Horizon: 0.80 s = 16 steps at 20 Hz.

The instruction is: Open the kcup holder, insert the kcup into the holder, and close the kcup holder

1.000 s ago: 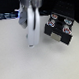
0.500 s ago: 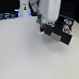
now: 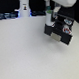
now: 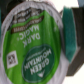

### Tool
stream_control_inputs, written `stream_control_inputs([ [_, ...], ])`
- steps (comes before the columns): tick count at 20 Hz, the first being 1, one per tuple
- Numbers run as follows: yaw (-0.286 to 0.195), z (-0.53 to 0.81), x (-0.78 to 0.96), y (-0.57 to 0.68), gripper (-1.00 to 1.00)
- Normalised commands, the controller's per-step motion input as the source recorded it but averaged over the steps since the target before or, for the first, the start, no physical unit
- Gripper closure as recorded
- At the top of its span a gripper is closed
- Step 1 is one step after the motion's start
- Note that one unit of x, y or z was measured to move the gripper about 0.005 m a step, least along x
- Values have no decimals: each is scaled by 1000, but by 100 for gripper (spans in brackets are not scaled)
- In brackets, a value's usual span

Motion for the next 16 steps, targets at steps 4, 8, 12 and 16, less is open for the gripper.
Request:
stream_control_inputs([
  [4,16,186,79,672,100],
  [8,22,69,96,655,100],
  [12,38,8,40,627,100],
  [16,52,7,-7,589,100],
])
